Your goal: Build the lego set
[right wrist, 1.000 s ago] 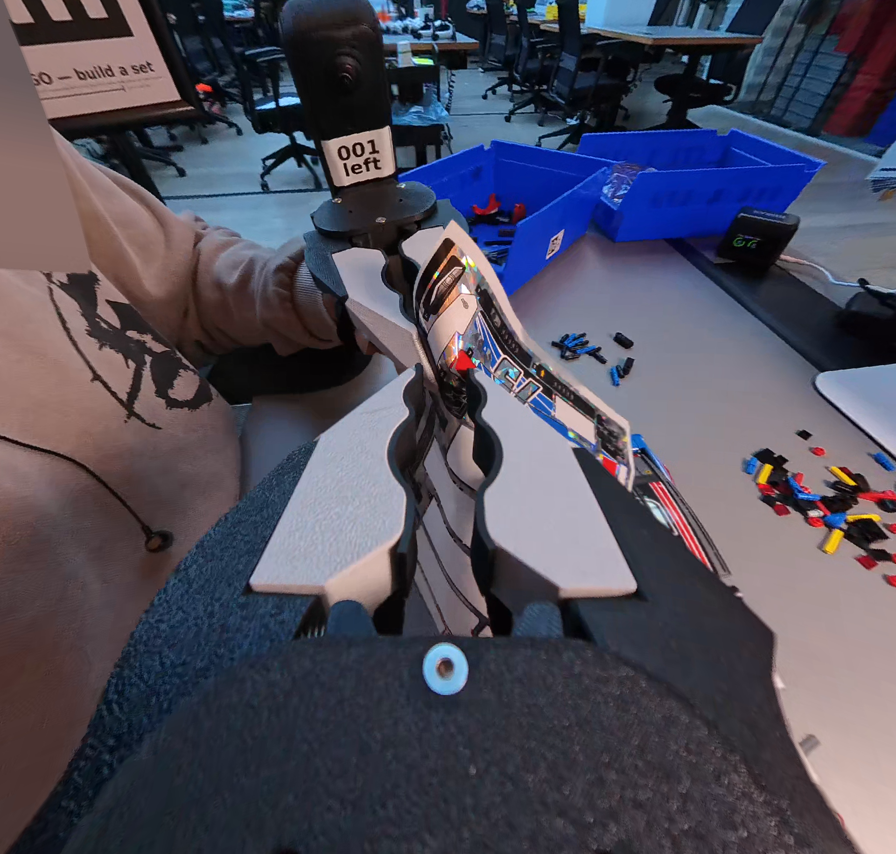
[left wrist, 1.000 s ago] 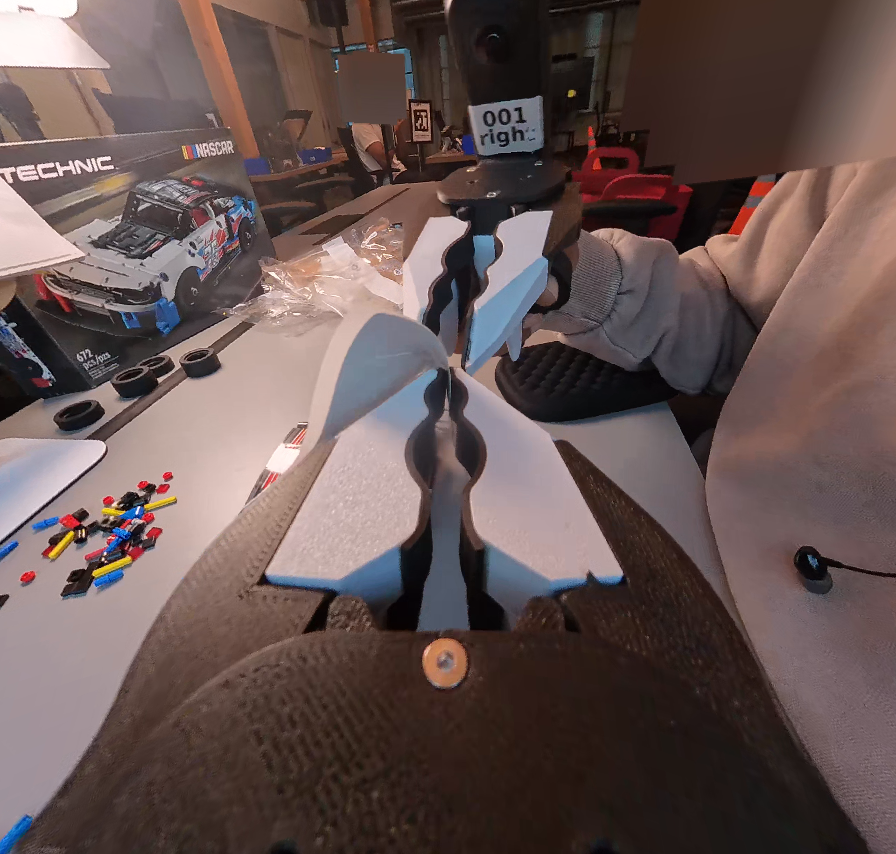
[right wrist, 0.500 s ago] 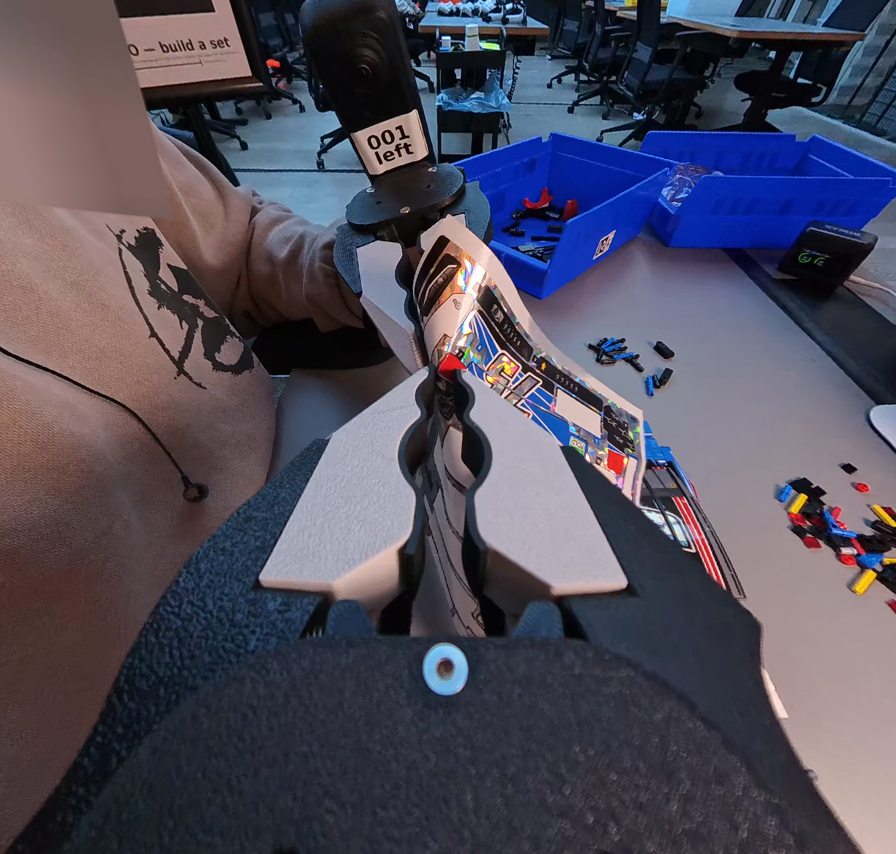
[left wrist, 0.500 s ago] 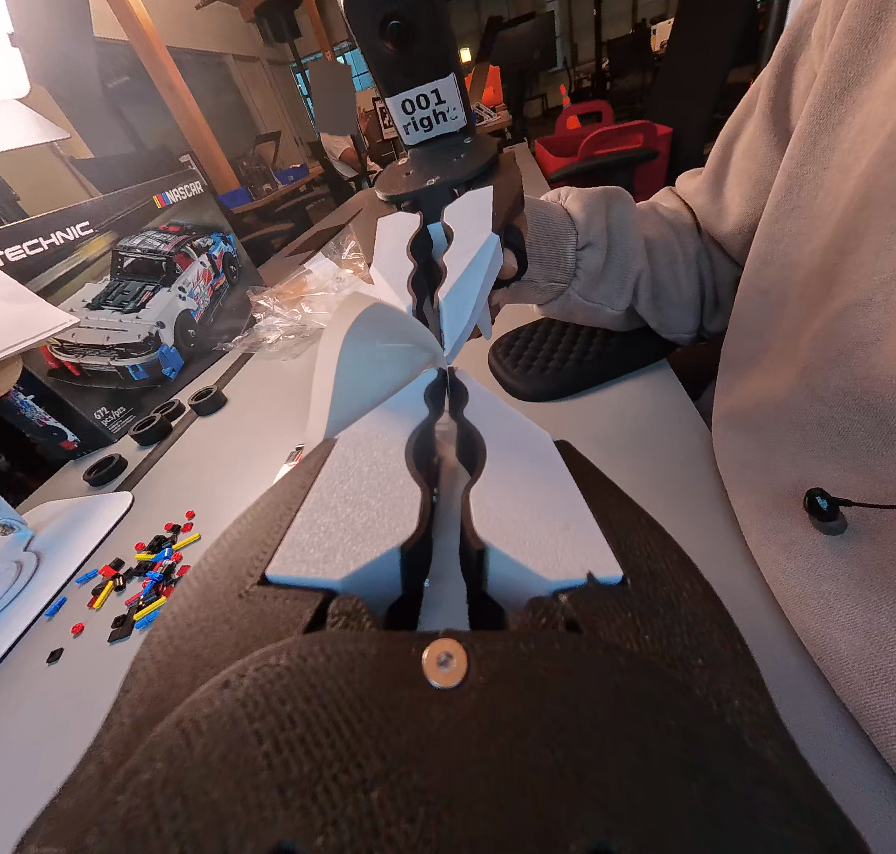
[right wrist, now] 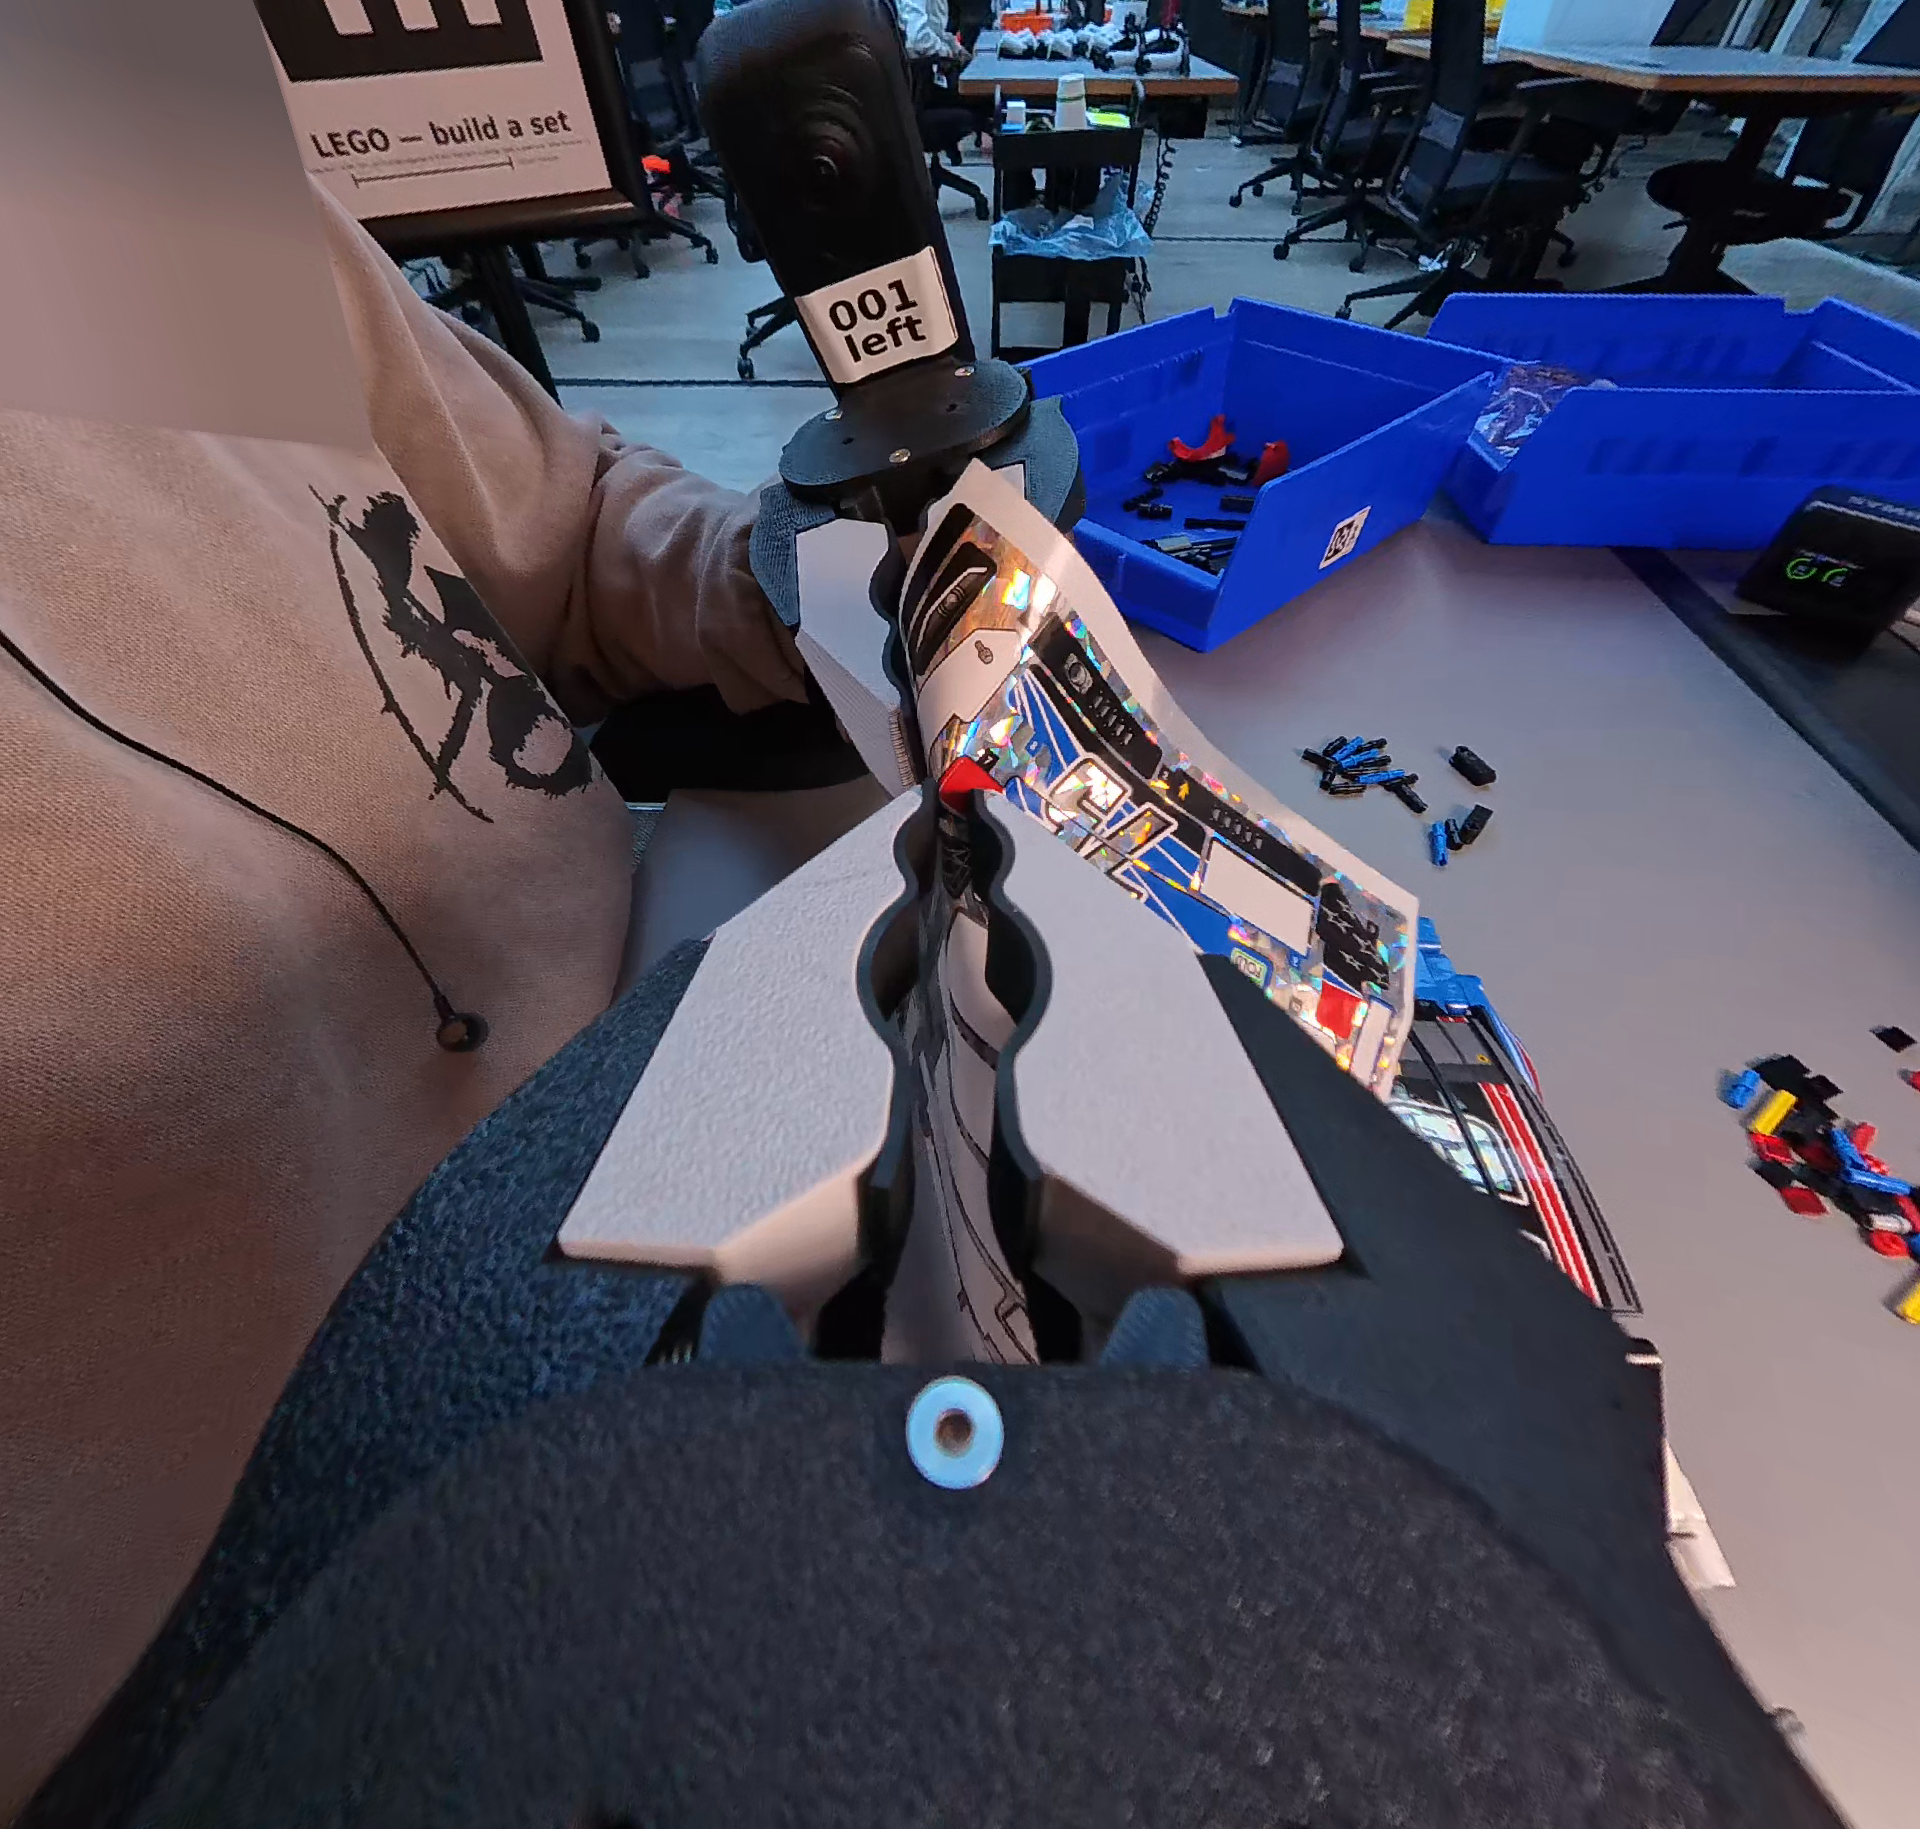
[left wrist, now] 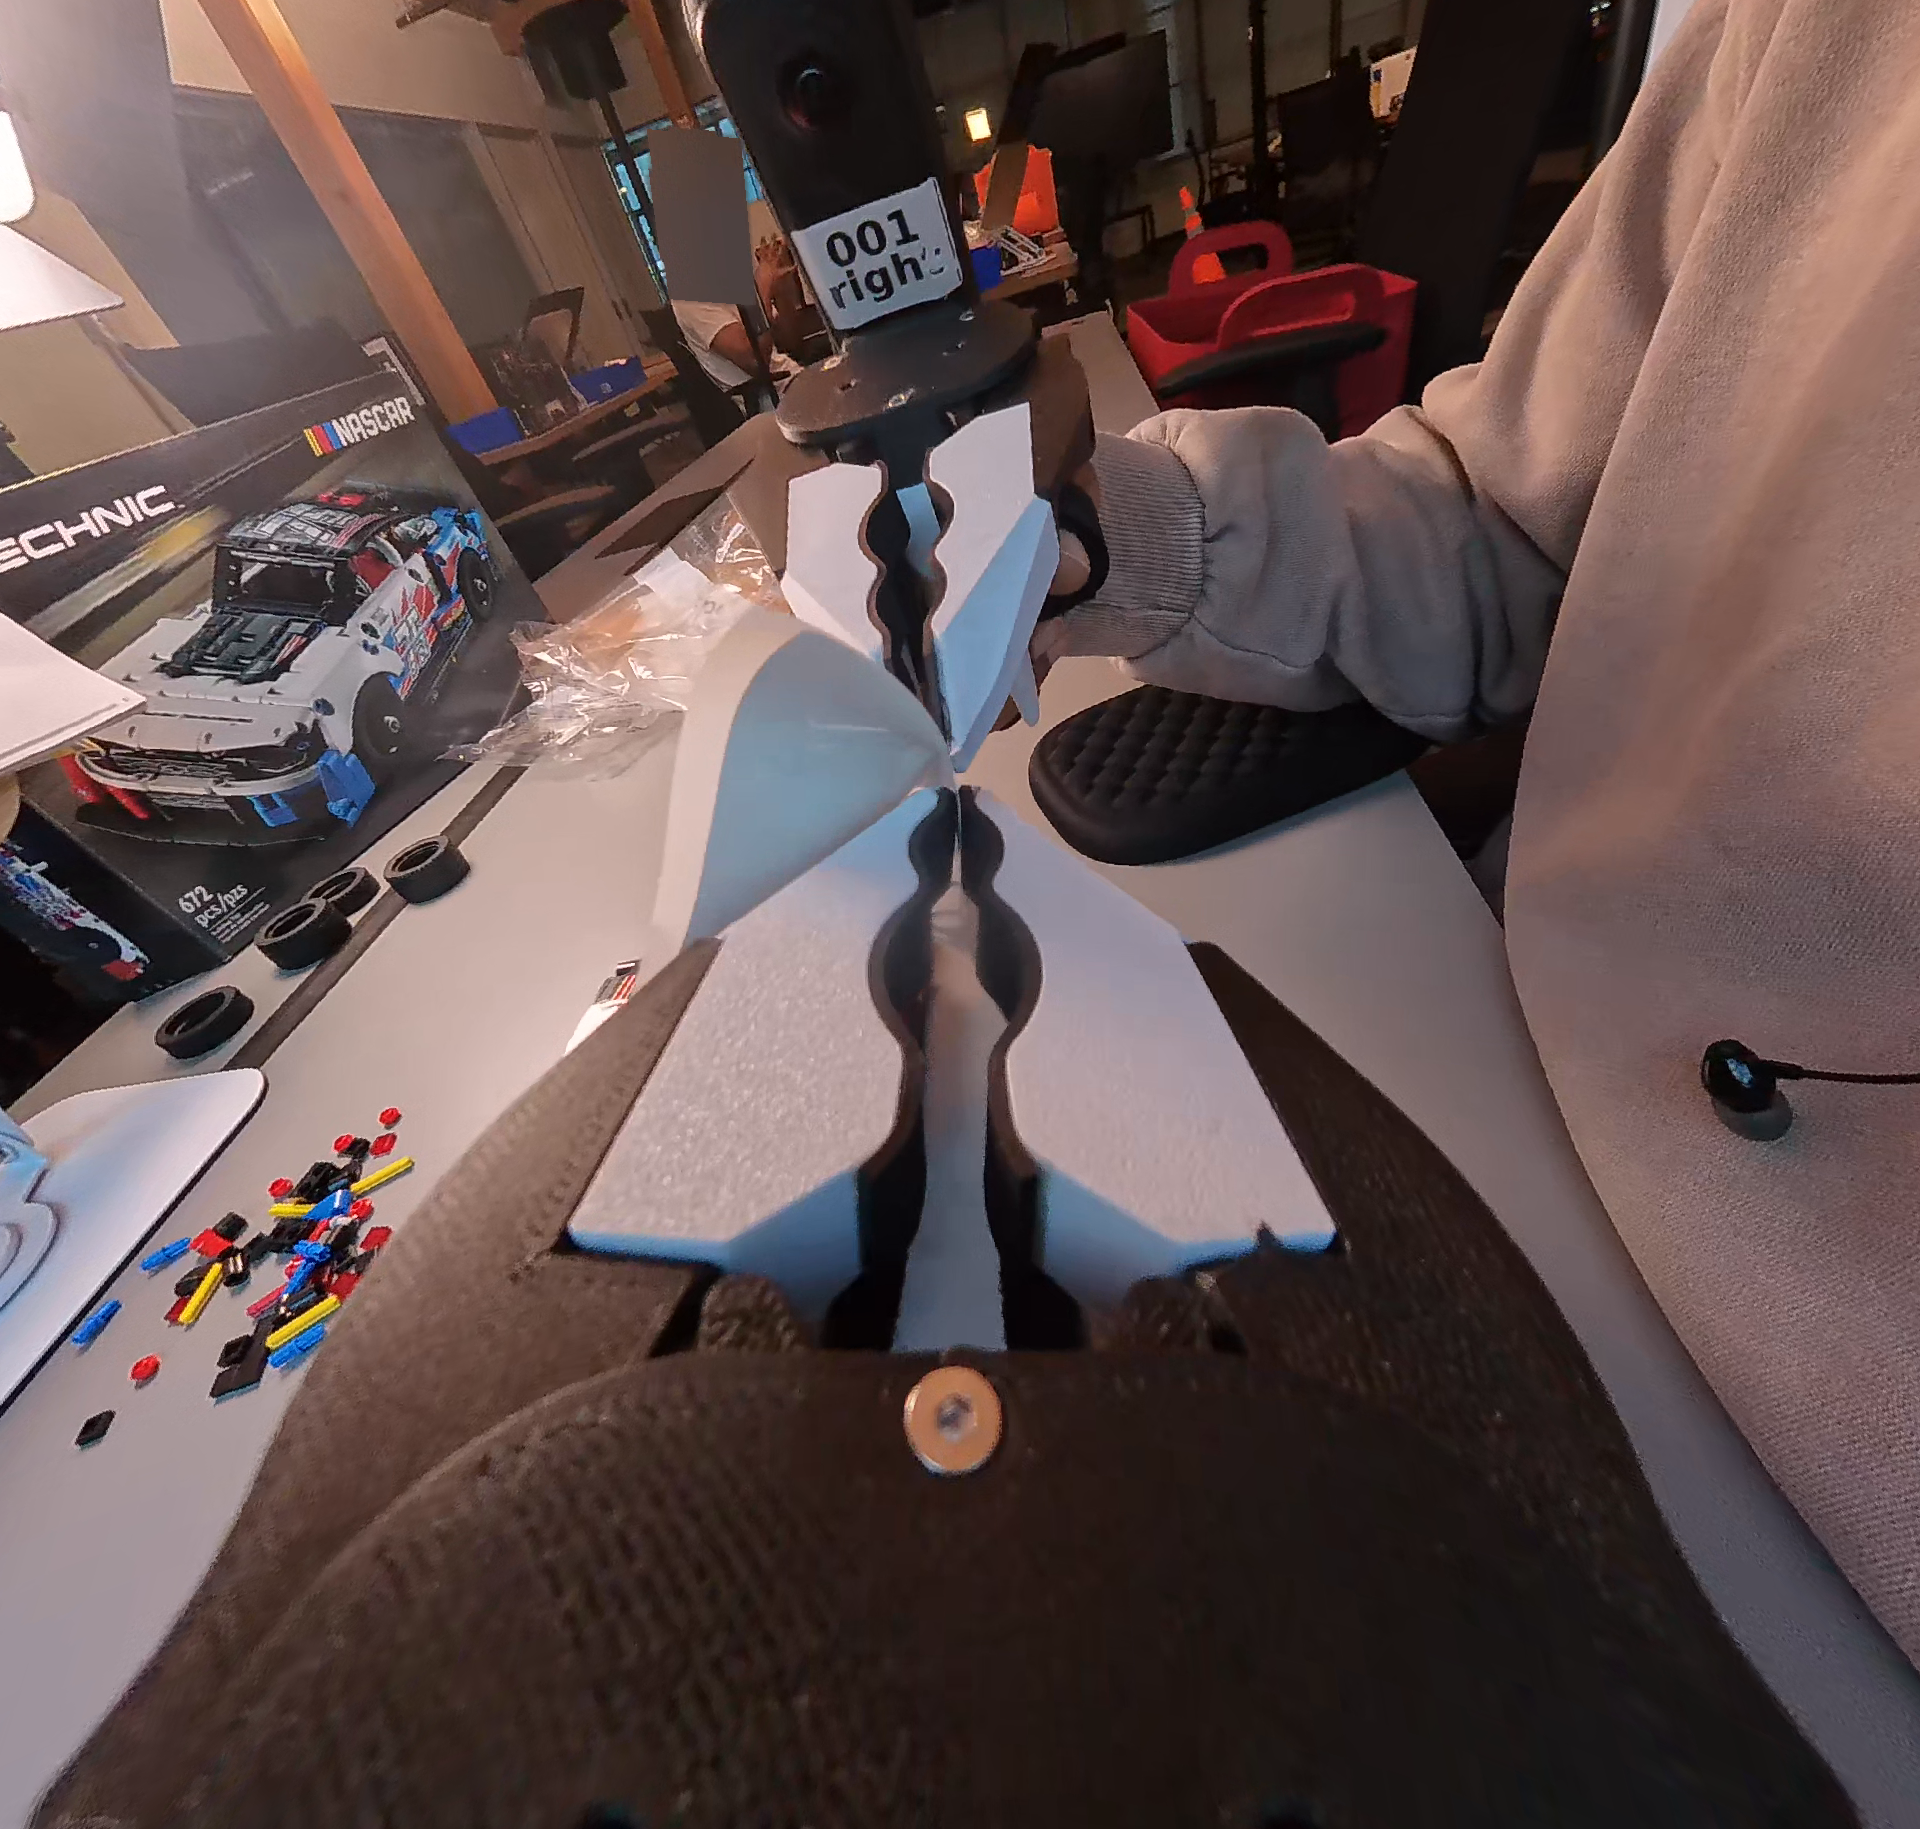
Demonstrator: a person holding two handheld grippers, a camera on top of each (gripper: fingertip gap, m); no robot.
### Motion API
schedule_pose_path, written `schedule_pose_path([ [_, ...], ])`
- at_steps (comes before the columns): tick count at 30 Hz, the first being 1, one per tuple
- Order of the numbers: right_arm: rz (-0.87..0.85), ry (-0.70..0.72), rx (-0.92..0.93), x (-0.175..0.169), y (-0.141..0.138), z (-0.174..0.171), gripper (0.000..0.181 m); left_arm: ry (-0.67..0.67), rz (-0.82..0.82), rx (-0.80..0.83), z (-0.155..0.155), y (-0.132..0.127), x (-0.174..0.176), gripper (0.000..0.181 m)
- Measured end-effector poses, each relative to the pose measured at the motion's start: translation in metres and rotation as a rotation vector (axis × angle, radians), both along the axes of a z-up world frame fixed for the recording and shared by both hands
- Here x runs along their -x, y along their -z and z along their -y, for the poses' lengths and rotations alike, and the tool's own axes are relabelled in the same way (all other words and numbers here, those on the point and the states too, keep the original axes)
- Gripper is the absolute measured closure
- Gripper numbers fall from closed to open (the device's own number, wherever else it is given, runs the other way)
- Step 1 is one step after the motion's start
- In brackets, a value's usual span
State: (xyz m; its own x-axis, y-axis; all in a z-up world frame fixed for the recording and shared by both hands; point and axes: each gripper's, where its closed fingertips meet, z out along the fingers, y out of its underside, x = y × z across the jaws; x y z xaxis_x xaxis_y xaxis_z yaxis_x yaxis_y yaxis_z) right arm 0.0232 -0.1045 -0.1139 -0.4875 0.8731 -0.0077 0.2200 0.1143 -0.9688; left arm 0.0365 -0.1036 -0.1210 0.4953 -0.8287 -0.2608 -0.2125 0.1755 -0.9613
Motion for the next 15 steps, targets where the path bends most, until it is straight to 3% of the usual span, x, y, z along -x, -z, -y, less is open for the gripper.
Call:
schedule_pose_path([
  [15,-0.021,0.027,0.009,-0.0021,-0.0032,-0.0080,0.181,-0.014,0.012,0.014,-0.0026,0.0010,0.0029,0.181],
])
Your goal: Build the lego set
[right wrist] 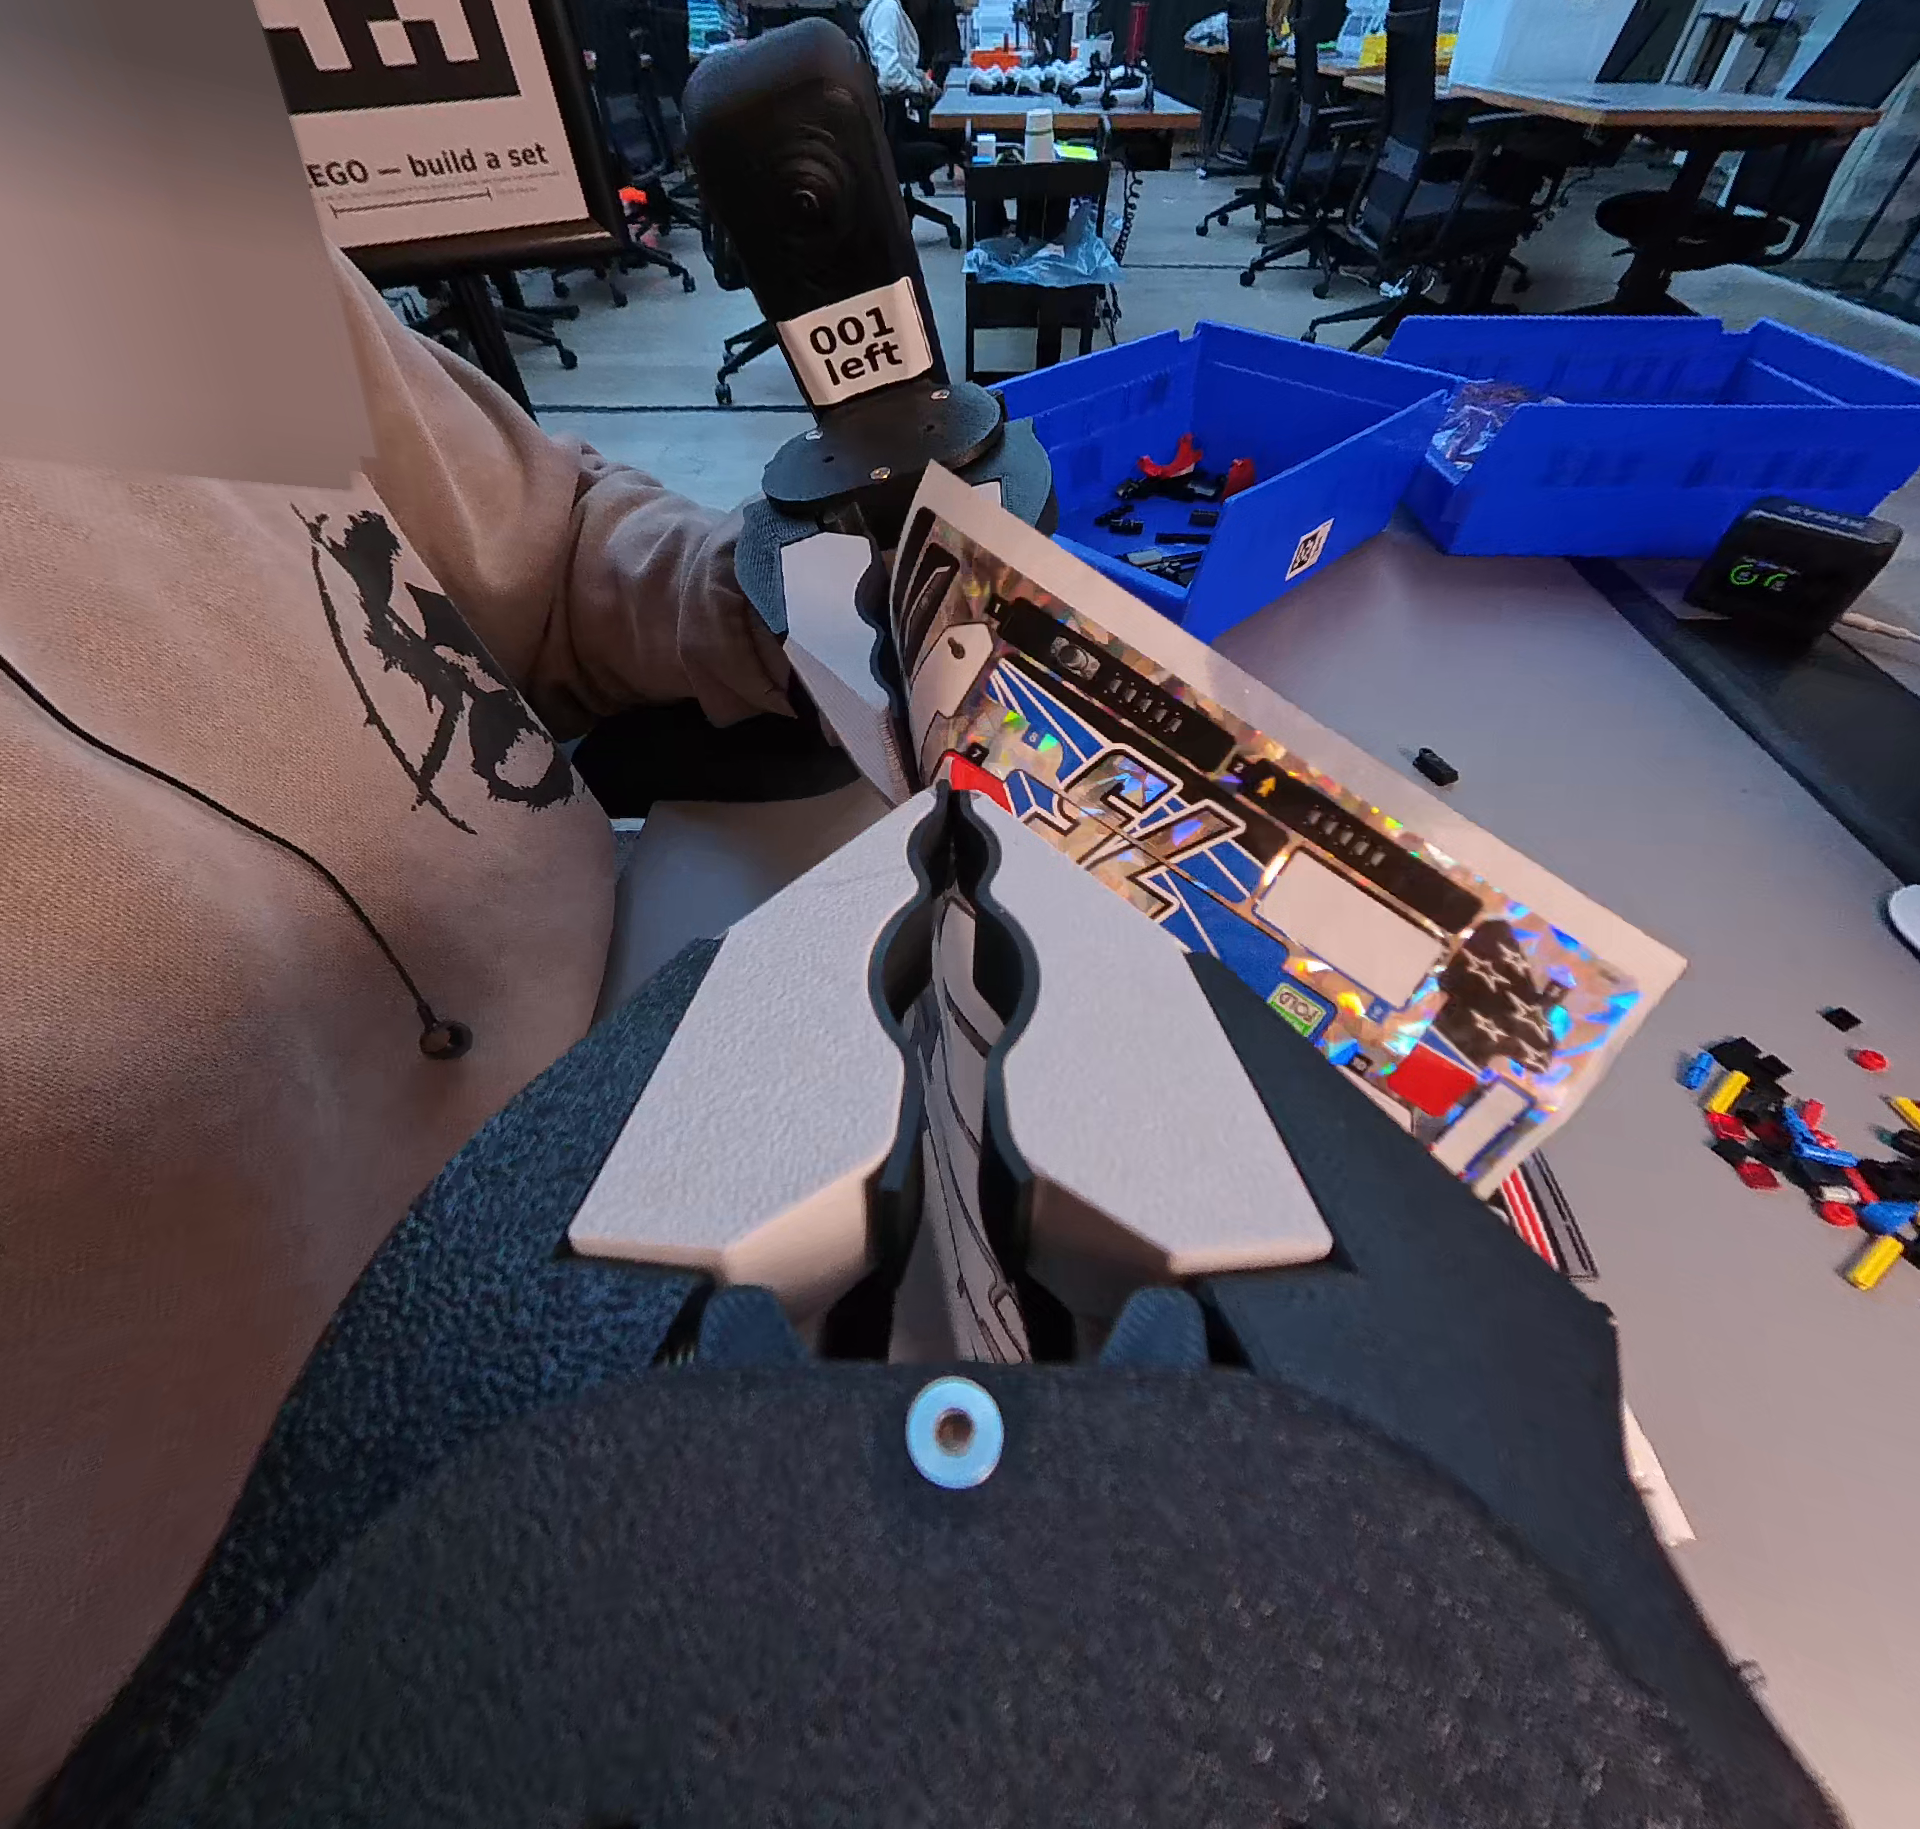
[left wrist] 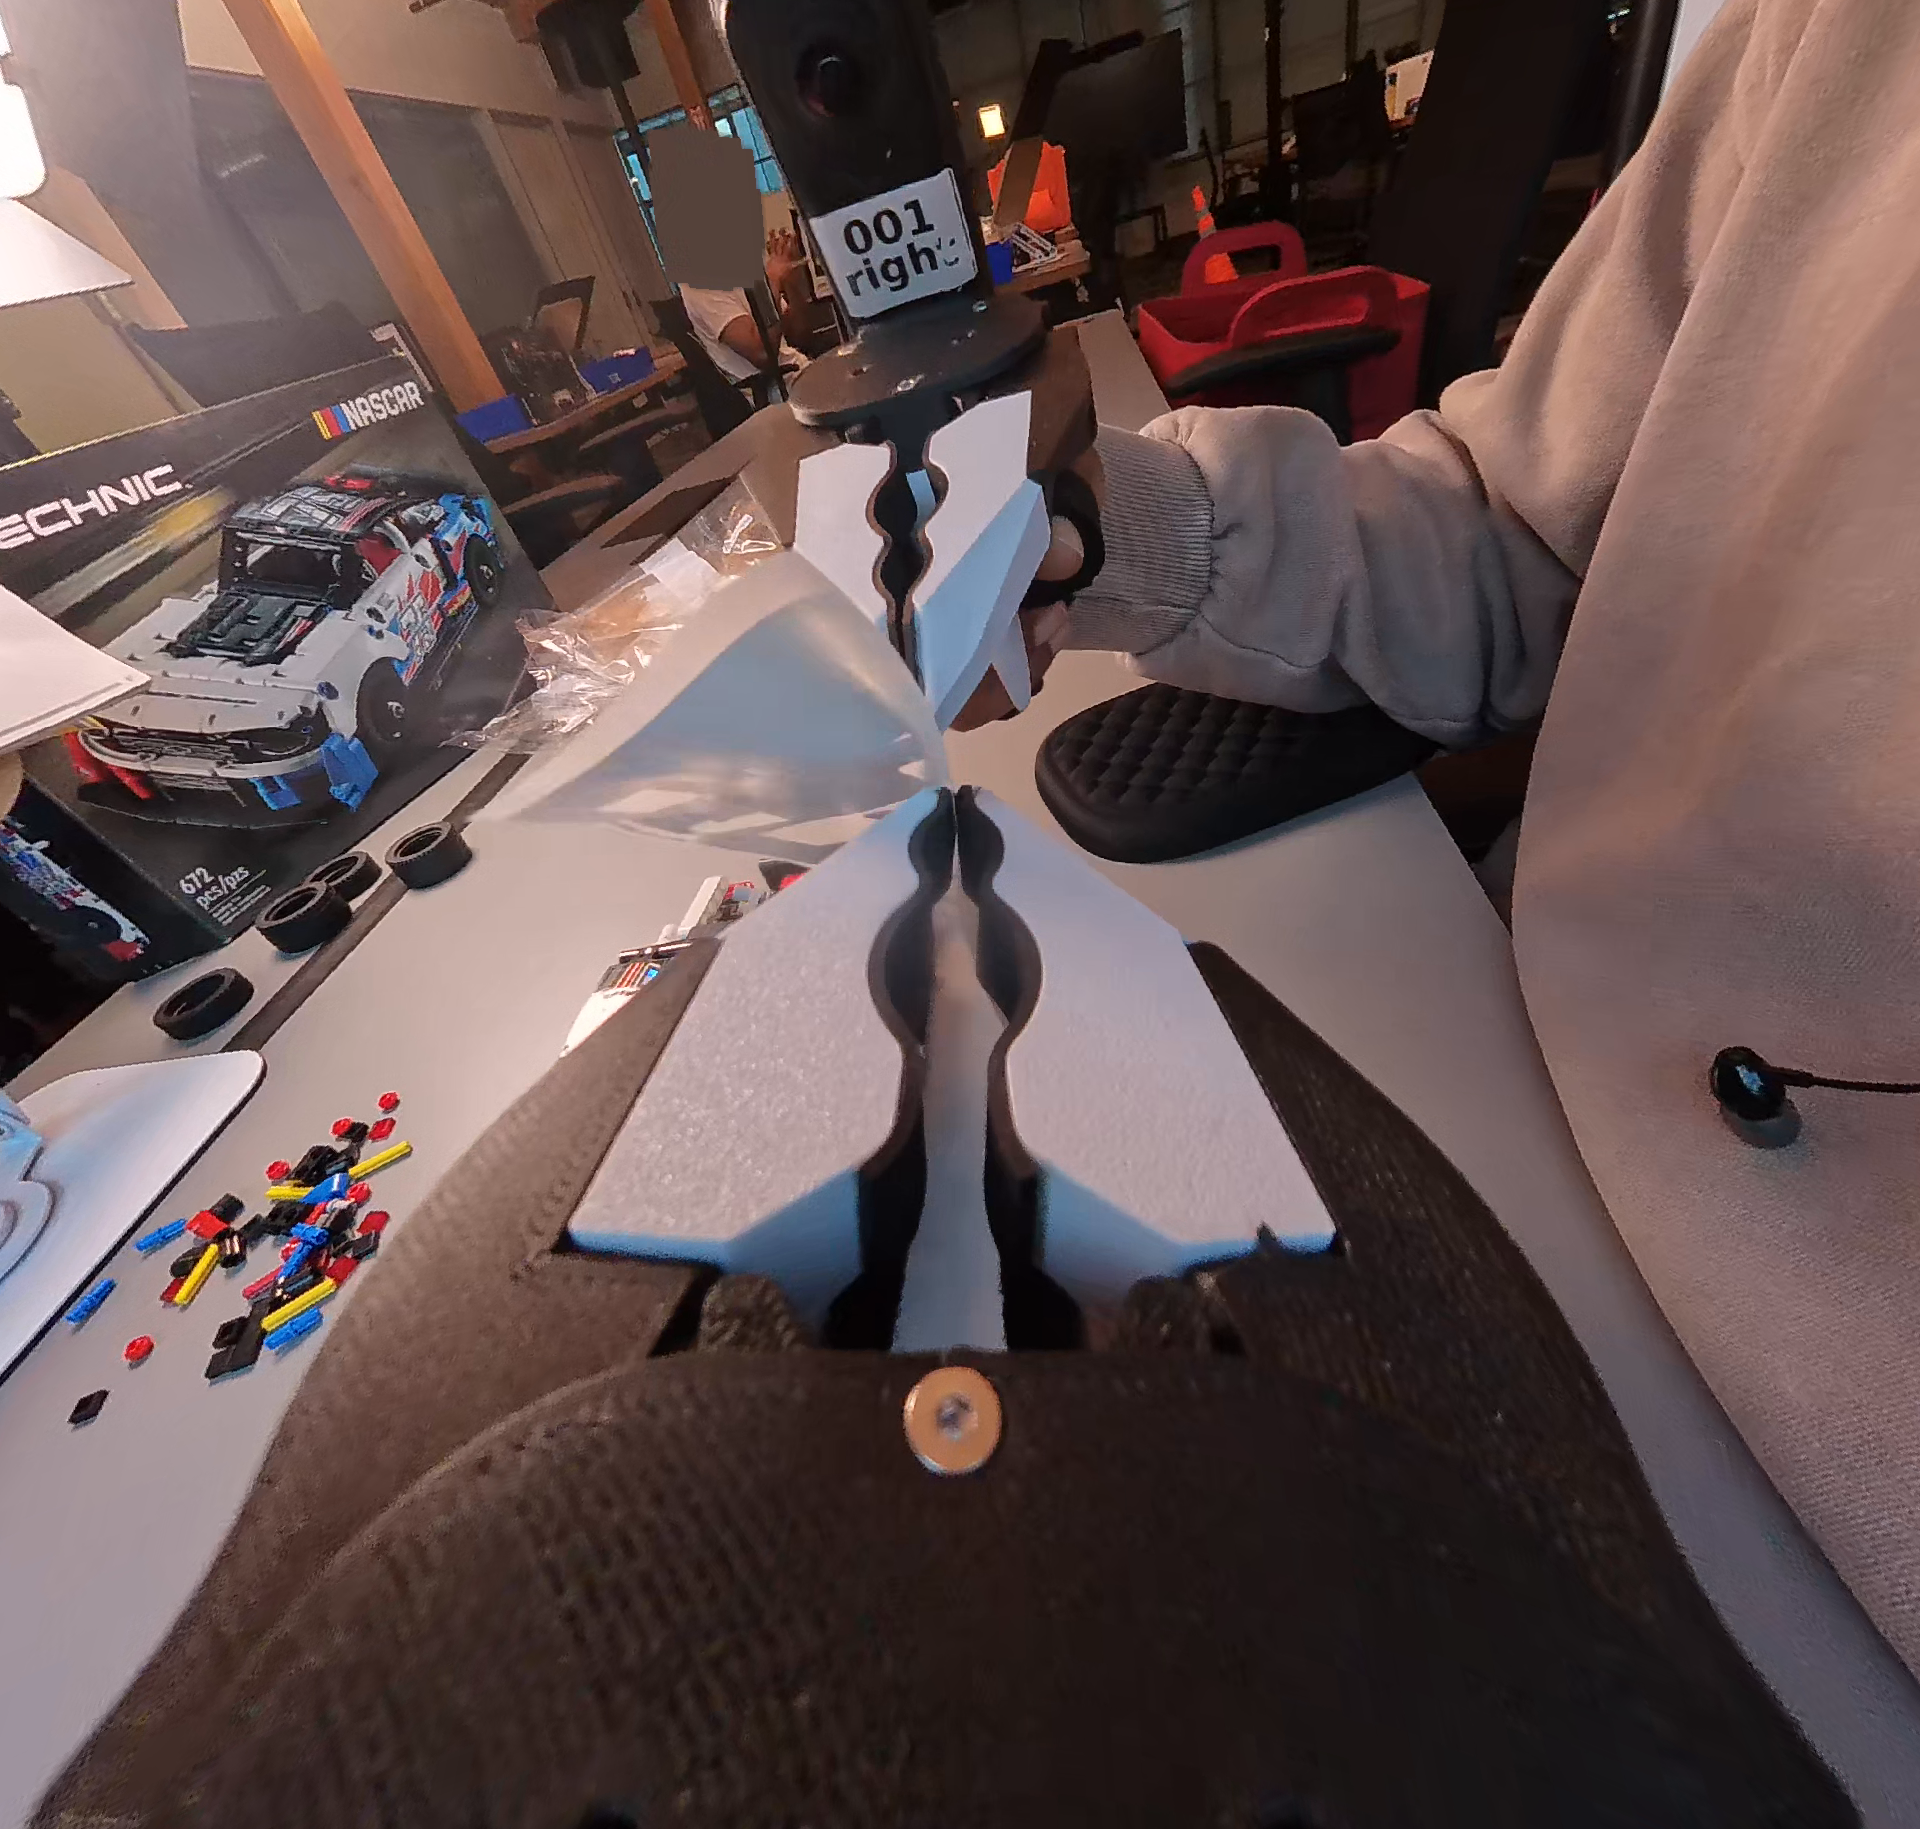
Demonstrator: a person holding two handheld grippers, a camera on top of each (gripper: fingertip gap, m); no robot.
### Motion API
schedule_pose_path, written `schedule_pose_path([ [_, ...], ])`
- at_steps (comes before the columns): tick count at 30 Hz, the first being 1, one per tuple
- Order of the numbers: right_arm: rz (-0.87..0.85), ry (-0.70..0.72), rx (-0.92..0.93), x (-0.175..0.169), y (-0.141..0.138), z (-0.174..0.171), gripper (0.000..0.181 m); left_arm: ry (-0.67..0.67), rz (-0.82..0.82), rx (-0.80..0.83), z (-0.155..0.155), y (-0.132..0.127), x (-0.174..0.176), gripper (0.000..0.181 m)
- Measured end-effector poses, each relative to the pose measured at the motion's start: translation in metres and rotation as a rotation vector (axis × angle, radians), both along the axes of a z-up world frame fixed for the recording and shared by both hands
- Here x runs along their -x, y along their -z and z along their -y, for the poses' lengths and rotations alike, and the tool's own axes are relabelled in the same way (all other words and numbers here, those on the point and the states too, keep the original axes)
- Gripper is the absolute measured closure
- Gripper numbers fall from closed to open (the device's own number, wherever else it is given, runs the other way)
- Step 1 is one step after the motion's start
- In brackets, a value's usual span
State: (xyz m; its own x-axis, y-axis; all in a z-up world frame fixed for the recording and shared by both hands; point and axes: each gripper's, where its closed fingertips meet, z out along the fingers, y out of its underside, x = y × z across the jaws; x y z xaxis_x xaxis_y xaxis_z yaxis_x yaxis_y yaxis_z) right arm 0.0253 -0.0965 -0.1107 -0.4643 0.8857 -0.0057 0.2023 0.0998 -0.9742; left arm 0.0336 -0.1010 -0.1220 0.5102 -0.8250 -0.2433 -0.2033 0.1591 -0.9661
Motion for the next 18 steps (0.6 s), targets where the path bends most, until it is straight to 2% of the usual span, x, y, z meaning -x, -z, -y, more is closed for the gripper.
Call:
schedule_pose_path([
  [4,-0.042,0.053,0.060,-0.002,-0.009,-0.012,0.181,-0.051,0.066,0.024,-0.008,-0.008,0.011,0.181],
  [12,-0.224,0.177,0.263,-0.021,-0.044,-0.051,0.181,-0.144,0.270,0.087,-0.024,-0.047,0.056,0.181],
  [18,-0.327,0.279,0.337,-0.042,-0.061,-0.083,0.181,-0.270,0.306,0.187,-0.048,-0.074,0.114,0.181],
])
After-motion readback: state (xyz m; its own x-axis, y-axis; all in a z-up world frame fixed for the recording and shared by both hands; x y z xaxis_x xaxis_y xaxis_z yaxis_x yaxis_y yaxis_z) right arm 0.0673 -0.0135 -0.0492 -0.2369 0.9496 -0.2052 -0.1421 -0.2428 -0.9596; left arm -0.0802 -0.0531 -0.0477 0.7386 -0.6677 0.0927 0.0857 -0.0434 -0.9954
